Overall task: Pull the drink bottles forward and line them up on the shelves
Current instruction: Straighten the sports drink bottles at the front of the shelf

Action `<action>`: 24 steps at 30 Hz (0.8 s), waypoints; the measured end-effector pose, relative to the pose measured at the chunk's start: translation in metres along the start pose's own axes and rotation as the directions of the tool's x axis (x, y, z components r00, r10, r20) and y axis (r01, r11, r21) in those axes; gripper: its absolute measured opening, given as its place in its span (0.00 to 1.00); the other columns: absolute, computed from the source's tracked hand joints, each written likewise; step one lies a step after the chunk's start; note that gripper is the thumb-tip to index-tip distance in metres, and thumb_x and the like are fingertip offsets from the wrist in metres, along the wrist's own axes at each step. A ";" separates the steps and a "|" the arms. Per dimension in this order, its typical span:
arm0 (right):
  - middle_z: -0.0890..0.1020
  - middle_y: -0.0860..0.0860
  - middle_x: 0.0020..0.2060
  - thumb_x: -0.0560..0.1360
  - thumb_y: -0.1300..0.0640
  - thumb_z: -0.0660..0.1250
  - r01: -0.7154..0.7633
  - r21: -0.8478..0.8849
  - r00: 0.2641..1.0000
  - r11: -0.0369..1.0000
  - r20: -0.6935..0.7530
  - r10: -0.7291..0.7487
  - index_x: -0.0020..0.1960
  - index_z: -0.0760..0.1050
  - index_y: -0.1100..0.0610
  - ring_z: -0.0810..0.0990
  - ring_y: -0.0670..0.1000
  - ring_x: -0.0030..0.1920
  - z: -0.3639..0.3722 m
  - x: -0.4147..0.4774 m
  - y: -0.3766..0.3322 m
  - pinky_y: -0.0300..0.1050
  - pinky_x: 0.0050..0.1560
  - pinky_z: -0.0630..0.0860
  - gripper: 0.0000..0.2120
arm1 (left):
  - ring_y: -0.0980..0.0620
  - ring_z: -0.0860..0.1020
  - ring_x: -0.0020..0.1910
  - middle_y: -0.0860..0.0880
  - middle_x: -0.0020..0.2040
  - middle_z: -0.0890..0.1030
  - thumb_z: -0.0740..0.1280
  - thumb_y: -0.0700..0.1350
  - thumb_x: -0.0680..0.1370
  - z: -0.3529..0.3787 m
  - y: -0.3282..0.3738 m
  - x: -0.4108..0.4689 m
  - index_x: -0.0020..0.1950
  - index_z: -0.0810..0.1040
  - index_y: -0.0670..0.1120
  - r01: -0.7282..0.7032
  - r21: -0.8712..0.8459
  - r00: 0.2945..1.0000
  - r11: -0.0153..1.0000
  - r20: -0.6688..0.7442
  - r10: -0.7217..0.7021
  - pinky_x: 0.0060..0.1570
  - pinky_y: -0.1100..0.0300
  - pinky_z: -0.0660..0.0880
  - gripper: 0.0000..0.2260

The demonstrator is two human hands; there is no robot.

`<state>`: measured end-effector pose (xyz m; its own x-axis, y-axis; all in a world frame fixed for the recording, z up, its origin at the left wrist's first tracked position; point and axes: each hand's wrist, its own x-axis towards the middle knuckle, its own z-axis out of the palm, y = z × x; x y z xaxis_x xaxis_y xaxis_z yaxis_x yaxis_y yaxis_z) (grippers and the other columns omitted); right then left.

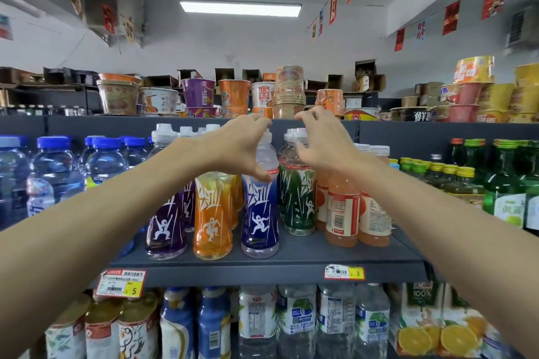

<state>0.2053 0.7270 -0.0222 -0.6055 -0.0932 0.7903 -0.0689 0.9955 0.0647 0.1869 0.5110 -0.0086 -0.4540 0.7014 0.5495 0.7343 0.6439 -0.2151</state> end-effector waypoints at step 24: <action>0.75 0.56 0.68 0.80 0.50 0.66 -0.105 0.218 0.916 0.970 0.402 0.009 0.71 0.72 0.55 0.74 0.56 0.65 -0.031 0.013 0.019 0.45 0.56 0.69 0.21 | 0.46 0.74 0.63 0.44 0.69 0.72 0.63 0.56 0.79 -0.023 0.013 0.044 0.72 0.72 0.44 0.034 0.049 0.988 0.998 -0.151 -0.026 0.60 0.51 0.76 0.25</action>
<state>0.2212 0.7455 0.0082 -0.8736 -0.0823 0.4796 -0.1758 0.9724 -0.1535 0.1883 0.5431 0.0310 -0.3914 0.6302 0.6706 0.6932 0.6812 -0.2355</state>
